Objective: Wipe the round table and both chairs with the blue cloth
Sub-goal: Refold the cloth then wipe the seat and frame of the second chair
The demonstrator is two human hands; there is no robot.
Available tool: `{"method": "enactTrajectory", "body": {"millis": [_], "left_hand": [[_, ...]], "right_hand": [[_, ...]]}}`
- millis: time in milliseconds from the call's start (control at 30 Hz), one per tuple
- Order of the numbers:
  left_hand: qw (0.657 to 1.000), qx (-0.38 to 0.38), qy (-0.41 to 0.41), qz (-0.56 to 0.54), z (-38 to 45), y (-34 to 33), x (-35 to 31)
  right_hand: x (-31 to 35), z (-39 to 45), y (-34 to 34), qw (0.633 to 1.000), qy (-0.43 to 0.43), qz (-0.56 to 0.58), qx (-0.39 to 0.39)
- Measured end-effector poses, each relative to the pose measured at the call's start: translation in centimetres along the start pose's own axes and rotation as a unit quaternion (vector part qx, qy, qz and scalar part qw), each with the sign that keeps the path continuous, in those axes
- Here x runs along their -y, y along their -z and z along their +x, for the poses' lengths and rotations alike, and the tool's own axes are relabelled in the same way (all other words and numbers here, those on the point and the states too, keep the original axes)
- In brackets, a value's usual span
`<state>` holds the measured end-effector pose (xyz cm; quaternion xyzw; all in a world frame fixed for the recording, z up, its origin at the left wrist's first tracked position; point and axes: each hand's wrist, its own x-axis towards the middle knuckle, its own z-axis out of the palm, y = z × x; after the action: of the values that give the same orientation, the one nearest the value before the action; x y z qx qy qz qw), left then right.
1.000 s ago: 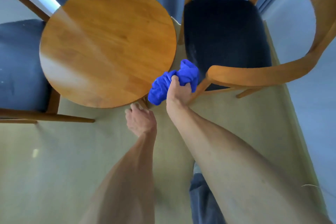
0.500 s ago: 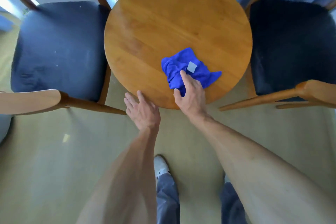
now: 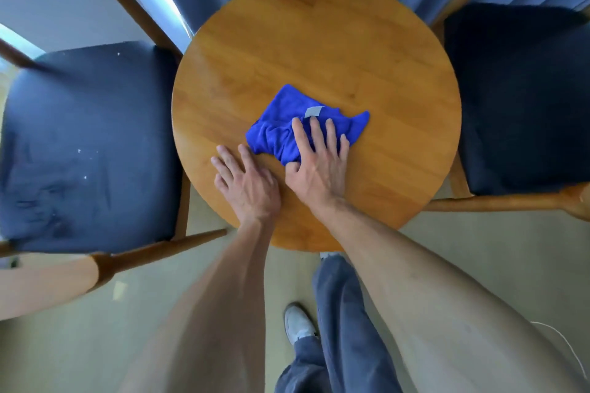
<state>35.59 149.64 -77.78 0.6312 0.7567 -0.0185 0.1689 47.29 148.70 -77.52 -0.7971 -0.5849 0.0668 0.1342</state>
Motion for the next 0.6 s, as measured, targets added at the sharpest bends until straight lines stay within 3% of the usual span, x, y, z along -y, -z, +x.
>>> {"method": "enactTrajectory", "body": {"millis": [400, 600], "left_hand": [[0.999, -0.002, -0.043, -0.027, 20.9, 3.0, -13.1], [0.998, -0.020, -0.031, -0.055, 25.8, 3.2, -16.8]], "right_hand": [[-3.9, 26.7, -1.4, 0.991, -0.128, -0.027, -0.018], [-3.8, 33.9, -1.7, 0.986, -0.167, 0.007, -0.011]]}}
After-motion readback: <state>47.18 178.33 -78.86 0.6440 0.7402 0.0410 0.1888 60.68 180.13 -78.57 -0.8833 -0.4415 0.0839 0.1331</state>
